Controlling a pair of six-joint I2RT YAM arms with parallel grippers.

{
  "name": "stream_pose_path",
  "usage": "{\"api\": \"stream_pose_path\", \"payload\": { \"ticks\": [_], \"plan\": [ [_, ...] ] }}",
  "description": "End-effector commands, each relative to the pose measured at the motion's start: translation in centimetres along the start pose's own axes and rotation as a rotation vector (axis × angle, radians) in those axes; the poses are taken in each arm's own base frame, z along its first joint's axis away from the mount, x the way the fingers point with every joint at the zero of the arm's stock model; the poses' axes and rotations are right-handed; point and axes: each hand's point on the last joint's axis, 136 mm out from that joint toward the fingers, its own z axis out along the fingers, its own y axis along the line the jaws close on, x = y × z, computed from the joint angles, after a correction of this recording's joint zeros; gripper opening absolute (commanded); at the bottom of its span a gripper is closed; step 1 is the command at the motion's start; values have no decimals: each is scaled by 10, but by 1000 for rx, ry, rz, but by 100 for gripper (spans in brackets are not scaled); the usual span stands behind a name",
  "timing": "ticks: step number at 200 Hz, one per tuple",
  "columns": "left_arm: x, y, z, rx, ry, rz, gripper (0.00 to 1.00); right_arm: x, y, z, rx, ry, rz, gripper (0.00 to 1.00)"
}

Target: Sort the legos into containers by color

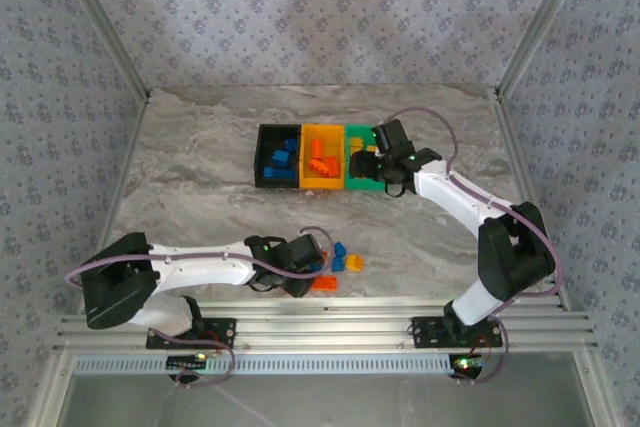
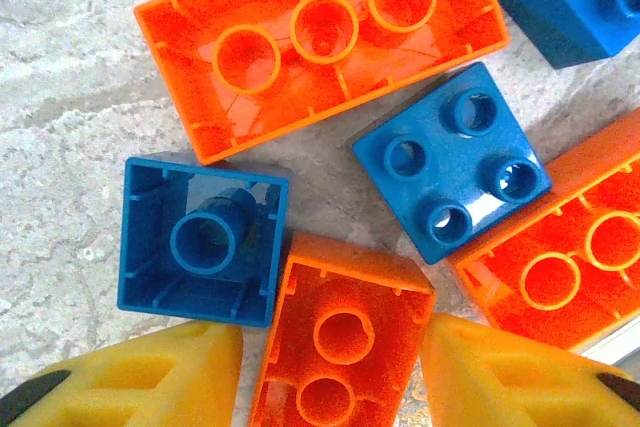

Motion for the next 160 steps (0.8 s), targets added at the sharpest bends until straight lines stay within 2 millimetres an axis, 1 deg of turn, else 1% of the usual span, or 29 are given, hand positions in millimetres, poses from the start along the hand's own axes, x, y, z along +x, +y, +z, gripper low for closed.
{"api": "stream_pose_path", "payload": {
  "ticks": [1,18,43,58,73,92,106,122,135,148,160],
  "plan": [
    [1,1,-4,-8,0,-11,50,-2,1,-7,-12,-8,12,78],
    [8,4,-2,-19,29,-19,51,0,0,-7,-10,-4,11,78],
    [21,8,4,-33,72,-31,56,1,0,-7,-10,-5,9,78],
    [25,9,8,-37,85,-33,56,2,0,-5,-10,-2,12,78],
    [25,9,12,-42,90,-26,51,3,-1,-5,-6,-2,15,78],
    [24,8,16,-42,91,-16,48,3,-2,-5,-1,-3,15,78],
    [24,7,17,-41,93,-13,43,3,-3,-7,2,-7,13,78],
    [19,7,12,-37,74,-17,37,2,-5,-9,7,-11,14,78],
    [12,6,3,-29,40,-20,34,1,-7,-11,9,-18,17,78],
    [-1,6,-11,-31,-9,-25,31,1,-7,-13,9,-25,18,78],
    [-15,8,-25,-36,-59,-26,31,1,-8,-14,10,-28,20,78]
  ]
}}
